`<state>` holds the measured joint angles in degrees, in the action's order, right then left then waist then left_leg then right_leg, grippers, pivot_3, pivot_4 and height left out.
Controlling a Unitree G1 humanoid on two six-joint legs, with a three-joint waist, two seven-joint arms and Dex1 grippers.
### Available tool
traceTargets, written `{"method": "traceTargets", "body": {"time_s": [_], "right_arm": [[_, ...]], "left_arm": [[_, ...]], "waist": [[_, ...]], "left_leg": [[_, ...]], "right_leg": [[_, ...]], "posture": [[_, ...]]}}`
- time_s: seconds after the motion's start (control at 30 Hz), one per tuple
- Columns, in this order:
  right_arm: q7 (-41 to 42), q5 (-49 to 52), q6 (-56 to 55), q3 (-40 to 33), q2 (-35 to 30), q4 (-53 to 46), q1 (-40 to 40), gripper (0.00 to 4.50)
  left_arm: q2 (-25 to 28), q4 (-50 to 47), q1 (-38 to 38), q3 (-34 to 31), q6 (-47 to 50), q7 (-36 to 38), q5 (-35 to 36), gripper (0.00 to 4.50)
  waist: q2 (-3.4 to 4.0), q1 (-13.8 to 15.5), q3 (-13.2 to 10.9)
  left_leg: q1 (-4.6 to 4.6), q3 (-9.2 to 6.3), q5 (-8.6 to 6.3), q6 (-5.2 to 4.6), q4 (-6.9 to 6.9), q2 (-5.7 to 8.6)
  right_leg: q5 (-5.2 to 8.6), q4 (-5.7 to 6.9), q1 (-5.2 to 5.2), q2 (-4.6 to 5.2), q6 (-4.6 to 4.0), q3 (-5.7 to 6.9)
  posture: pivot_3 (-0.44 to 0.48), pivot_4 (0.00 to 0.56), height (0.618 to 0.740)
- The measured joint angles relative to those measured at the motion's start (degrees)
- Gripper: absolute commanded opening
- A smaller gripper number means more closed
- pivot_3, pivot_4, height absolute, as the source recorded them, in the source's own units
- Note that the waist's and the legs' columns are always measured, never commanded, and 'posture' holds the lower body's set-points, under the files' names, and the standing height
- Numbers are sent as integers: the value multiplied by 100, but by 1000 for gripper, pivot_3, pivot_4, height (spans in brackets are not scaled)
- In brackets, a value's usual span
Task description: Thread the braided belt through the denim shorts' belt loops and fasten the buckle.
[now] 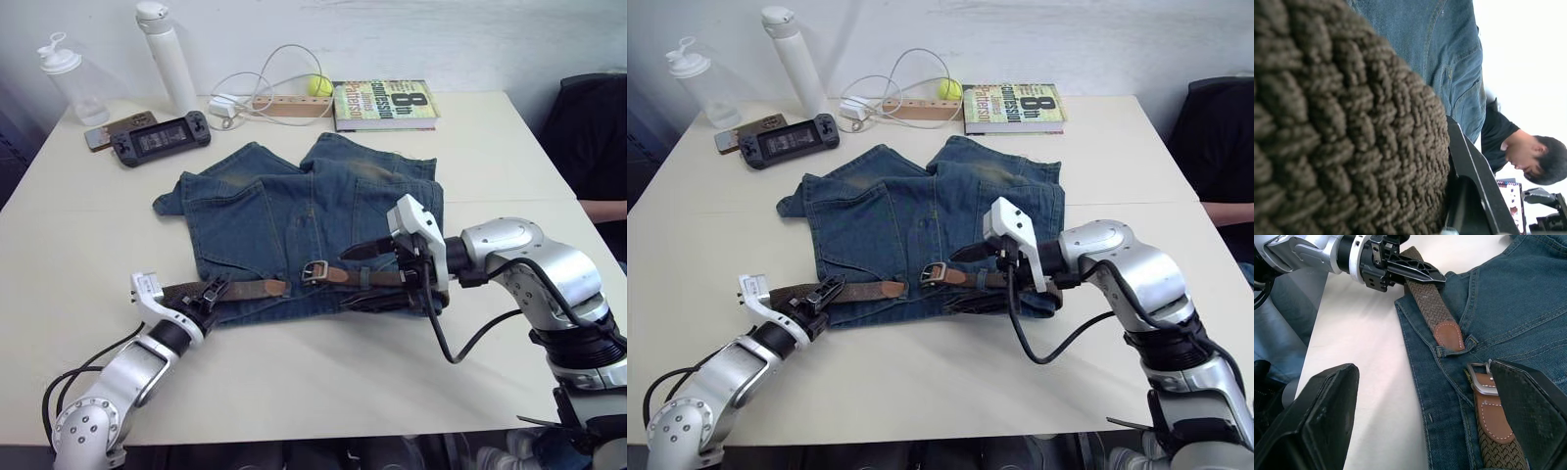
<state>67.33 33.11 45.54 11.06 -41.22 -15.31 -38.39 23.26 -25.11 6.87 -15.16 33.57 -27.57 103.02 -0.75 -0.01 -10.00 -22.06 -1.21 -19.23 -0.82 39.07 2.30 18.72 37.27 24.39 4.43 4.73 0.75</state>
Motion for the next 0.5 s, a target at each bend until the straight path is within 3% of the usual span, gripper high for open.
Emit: {"method": "traceTargets", "body": {"time_s": [0.33,0.5], "right_arm": [[-51,-52,-8,2,-3,-2,0,4485],[-55,-122,-38,49,-3,-4,0,4485]], "left_arm": [[53,-6,113,-19,-62,-567,222,0],[642,-12,-243,56,35,-1236,609,0]], "waist": [[0,-1,0],[0,0,0]], "left_leg": [[0,0,0,0,0,0],[0,-1,0,0,1,0]], "right_leg": [[0,0,0,0,0,0],[0,3,0,1,0,-1]], "posture": [[0,150,735],[0,150,735]]}}
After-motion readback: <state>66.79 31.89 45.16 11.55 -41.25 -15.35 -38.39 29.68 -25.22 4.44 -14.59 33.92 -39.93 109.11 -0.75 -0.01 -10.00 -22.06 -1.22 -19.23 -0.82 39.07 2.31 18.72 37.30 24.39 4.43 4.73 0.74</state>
